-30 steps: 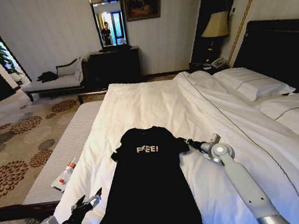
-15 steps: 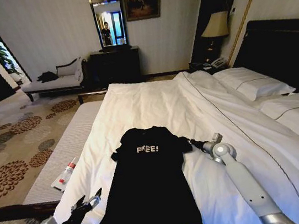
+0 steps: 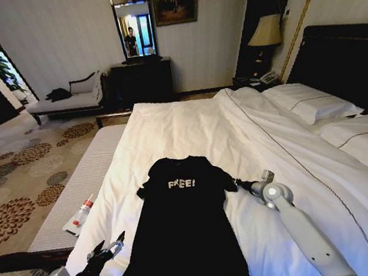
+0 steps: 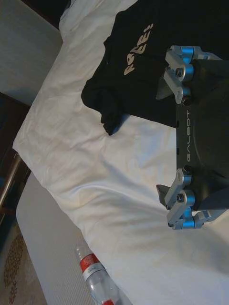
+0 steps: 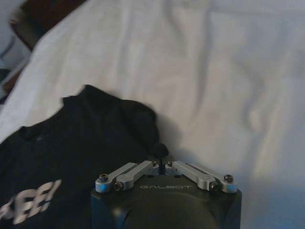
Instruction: Fold the clothes on the bed.
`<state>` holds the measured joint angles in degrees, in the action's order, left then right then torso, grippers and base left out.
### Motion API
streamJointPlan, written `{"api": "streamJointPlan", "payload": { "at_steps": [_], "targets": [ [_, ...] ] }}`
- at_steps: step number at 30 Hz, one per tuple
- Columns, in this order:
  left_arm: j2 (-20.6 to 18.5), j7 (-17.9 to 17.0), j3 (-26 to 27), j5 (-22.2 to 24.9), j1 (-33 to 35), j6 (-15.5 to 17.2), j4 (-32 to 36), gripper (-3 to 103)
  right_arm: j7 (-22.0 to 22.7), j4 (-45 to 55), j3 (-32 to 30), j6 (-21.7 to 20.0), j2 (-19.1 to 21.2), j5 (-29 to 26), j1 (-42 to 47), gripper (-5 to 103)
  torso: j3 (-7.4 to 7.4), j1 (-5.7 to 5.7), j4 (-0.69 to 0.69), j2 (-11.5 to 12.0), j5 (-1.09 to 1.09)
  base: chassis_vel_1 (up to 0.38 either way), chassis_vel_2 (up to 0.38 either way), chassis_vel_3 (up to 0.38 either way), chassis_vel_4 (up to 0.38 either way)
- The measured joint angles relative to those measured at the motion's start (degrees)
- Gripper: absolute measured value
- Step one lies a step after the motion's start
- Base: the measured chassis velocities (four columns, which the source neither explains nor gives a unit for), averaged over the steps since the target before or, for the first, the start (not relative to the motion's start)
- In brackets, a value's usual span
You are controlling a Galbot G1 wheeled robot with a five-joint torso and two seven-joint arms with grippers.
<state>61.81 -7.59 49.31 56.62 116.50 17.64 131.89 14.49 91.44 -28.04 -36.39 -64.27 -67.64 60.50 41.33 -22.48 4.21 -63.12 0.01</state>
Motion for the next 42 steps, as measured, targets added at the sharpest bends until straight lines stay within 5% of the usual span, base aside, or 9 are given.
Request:
{"api": "streamJointPlan", "payload": {
  "at_steps": [6, 12, 21, 26, 30, 34, 42],
  "targets": [
    [-0.5, 0.0, 0.0, 0.3, -0.3, 0.0, -0.2, 100, -2.1, 0.7, 0.7, 1.0, 0.1, 3.6, 0.6, -1, 0.0, 0.0, 0.0, 0.0, -0.02, 0.0, 0.0, 0.0, 0.0],
    [-0.7, -0.1, 0.2, 0.6, -0.3, 0.0, -0.1, 100, -1.5, -0.5, 0.4, 1.5, 0.5, 4.0, -0.6, 20, 0.0, -0.01, -0.01, 0.0, 0.01, 0.0, 0.0, 0.0, 0.0],
    [-0.8, -0.1, -0.1, 0.8, -0.8, 0.2, -0.5, 100, -1.7, 4.6, -2.7, -0.7, 6.8, 6.9, 1.3, 53, 0.0, 0.0, 0.01, 0.0, 0.0, 0.0, 0.0, 0.0, 0.0],
    [-0.6, -0.3, -0.8, 0.3, -1.0, 0.3, -0.6, 100, -0.3, 3.4, -2.4, -0.9, 9.8, -3.3, -3.6, 69, 0.0, -0.01, 0.0, 0.0, -0.02, 0.0, 0.0, 0.0, 0.0],
    [-0.2, -0.3, -1.2, -0.3, -1.0, 0.3, -0.7, 100, -0.4, -2.8, 2.9, -1.8, 10.1, -7.0, -10.5, 85, 0.0, 0.0, 0.01, 0.0, 0.0, 0.0, 0.0, 0.0, 0.0],
    [0.0, -0.2, -1.1, -0.6, -0.5, 0.3, -0.7, 100, -1.7, -8.4, 9.5, -1.9, 9.0, -3.9, -16.1, 99, 0.01, -0.01, -0.03, 0.0, 0.0, 0.0, 0.0, 0.0, 0.0],
    [0.1, 0.1, -0.2, -0.2, -0.2, 0.3, -1.0, 100, -4.2, -14.0, 17.3, -0.7, 7.4, 4.0, -21.6, 98, 0.0, -0.01, -0.01, 0.0, -0.01, 0.0, 0.0, 0.0, 0.0]
  ]
}}
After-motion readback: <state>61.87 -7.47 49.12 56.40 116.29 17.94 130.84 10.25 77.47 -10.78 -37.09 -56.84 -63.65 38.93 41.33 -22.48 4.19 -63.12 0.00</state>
